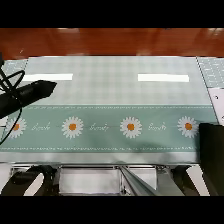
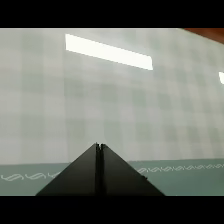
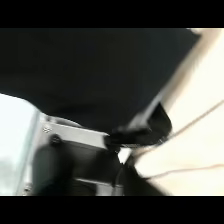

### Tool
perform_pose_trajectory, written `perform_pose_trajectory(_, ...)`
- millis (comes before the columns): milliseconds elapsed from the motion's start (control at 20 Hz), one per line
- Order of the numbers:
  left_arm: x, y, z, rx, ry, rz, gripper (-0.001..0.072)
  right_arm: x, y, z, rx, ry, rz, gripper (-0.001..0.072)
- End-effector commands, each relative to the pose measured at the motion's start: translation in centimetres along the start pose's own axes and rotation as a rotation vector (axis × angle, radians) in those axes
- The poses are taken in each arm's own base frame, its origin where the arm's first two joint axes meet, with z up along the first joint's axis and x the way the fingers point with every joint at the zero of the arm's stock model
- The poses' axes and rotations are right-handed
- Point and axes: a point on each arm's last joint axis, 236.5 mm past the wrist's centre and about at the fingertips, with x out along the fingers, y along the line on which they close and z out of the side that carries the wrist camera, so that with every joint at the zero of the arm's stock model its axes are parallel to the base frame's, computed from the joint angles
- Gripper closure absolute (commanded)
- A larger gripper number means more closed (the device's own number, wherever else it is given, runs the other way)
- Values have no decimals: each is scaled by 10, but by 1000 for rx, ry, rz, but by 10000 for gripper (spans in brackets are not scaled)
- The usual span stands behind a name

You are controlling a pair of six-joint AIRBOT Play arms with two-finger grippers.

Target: Fold the shirts.

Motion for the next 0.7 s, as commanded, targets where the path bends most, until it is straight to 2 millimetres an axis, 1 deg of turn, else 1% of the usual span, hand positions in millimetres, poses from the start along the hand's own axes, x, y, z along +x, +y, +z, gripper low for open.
perform_pose_trajectory(0,9,-7,39,54,-52,-1,677,-34,67,34,-110,-165,243,683)
perform_pose_trajectory(50,14,-11,55,59,-65,-6,677,-53,105,45,-183,-228,366,684)
perform_pose_trajectory(100,19,-16,70,64,-67,-14,677,-74,147,50,-259,-280,490,685)
perform_pose_trajectory(150,27,-22,79,71,-48,-27,677,-97,196,49,-364,-325,611,685)
perform_pose_trajectory(200,37,-32,85,86,-12,-49,677,-115,246,38,-491,-355,705,685)
perform_pose_trajectory(250,49,-44,84,137,32,-76,677,-125,291,18,-627,-372,757,685)
perform_pose_trajectory(300,64,-57,77,207,92,-108,678,-122,333,-12,-787,-364,755,685)
perform_pose_trajectory(350,82,-65,60,248,181,-118,678,-108,364,-43,-925,-337,710,685)
perform_pose_trajectory(400,99,-62,36,270,284,-92,678,-88,391,-76,-1065,-310,641,685)
perform_pose_trajectory(450,113,-44,6,281,415,-14,678,-69,411,-101,-1167,-305,569,685)
perform_pose_trajectory(500,118,-18,-21,262,536,91,678,-51,426,-120,-1238,-315,484,685)
perform_pose_trajectory(550,115,7,-45,223,637,190,677,-36,434,-125,-1273,-348,395,685)
perform_pose_trajectory(600,111,23,-60,213,691,244,677,-22,434,-119,-1280,-393,290,685)
perform_pose_trajectory(650,107,34,-67,193,711,276,677,-13,431,-111,-1276,-418,211,685)
